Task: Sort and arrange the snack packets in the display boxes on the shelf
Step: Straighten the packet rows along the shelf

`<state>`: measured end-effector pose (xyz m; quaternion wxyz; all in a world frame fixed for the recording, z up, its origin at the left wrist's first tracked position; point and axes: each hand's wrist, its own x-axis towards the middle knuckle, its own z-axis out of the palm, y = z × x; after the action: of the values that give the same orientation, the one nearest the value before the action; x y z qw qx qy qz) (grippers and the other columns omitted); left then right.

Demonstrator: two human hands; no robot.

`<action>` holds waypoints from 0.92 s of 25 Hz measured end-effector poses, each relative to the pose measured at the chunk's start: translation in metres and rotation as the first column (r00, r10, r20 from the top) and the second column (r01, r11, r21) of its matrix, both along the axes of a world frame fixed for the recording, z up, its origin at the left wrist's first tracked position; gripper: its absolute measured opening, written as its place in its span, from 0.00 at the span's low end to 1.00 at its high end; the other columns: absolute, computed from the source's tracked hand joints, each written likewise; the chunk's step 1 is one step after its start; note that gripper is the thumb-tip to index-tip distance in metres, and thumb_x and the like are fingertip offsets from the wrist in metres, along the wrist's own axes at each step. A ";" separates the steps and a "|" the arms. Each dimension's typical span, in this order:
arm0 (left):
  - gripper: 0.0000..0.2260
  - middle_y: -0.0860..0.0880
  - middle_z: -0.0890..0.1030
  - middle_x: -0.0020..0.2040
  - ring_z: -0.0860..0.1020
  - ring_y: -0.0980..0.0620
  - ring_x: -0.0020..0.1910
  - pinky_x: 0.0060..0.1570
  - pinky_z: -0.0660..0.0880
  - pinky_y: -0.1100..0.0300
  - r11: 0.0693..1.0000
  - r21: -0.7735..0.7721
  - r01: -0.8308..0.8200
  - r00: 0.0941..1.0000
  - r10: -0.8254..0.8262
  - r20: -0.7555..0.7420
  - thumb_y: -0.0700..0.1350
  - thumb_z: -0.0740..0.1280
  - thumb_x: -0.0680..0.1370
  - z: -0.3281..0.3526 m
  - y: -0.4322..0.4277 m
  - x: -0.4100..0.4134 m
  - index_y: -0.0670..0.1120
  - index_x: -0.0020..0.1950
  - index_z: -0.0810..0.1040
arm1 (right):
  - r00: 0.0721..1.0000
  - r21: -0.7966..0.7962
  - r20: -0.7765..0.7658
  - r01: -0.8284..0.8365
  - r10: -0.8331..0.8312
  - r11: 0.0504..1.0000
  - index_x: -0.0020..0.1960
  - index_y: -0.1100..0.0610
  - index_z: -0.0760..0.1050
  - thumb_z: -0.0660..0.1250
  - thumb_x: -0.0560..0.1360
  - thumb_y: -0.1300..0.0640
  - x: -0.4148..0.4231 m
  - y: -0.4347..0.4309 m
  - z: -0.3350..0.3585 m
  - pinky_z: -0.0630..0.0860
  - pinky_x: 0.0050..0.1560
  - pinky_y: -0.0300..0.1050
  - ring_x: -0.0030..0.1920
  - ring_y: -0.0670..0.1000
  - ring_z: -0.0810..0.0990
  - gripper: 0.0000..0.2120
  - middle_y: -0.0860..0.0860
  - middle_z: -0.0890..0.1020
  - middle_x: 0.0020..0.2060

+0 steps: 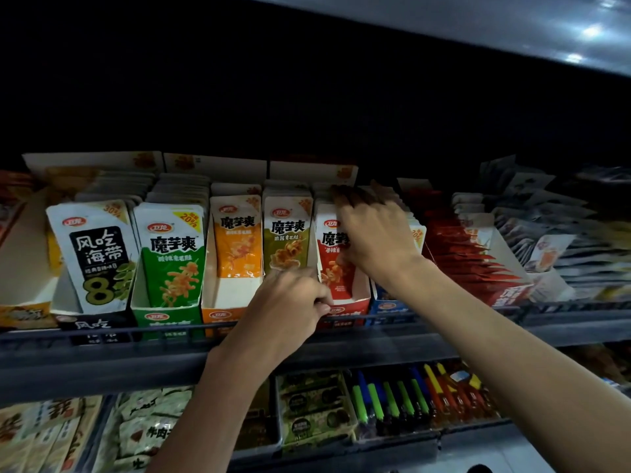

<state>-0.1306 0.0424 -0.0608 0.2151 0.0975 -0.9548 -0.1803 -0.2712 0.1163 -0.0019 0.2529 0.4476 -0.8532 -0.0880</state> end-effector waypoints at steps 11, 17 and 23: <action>0.06 0.52 0.75 0.52 0.70 0.52 0.56 0.55 0.68 0.55 0.989 -0.109 -0.095 0.995 0.093 -0.026 0.52 0.68 0.76 -0.002 0.006 -0.002 0.53 0.50 0.84 | 0.992 -0.169 -0.099 -0.096 0.080 0.981 0.74 0.57 0.64 0.79 0.66 0.46 0.004 0.033 -0.005 0.59 0.74 0.55 0.67 0.57 0.73 0.43 0.55 0.75 0.65; 0.12 0.50 0.77 0.54 0.73 0.50 0.55 0.54 0.73 0.52 0.979 -0.186 -0.081 0.977 0.040 -0.211 0.48 0.73 0.72 0.001 0.037 -0.021 0.49 0.55 0.81 | 0.968 -0.411 0.215 -0.032 0.131 0.911 0.75 0.58 0.63 0.79 0.68 0.55 -0.019 0.115 -0.017 0.67 0.68 0.47 0.69 0.56 0.69 0.41 0.56 0.70 0.70; 0.13 0.49 0.77 0.45 0.77 0.48 0.45 0.45 0.72 0.53 0.978 -0.209 0.007 0.994 -0.029 -0.104 0.47 0.75 0.70 -0.017 0.055 -0.043 0.48 0.53 0.83 | 0.964 -0.297 0.209 -0.097 0.164 0.950 0.79 0.53 0.51 0.82 0.62 0.51 -0.032 0.106 -0.029 0.61 0.72 0.44 0.75 0.56 0.62 0.57 0.55 0.60 0.76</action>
<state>-0.1741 0.0970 -0.0774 0.2729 0.0561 -0.9565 -0.0863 -0.3034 0.2226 -0.0305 0.2187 0.4693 -0.8490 0.1053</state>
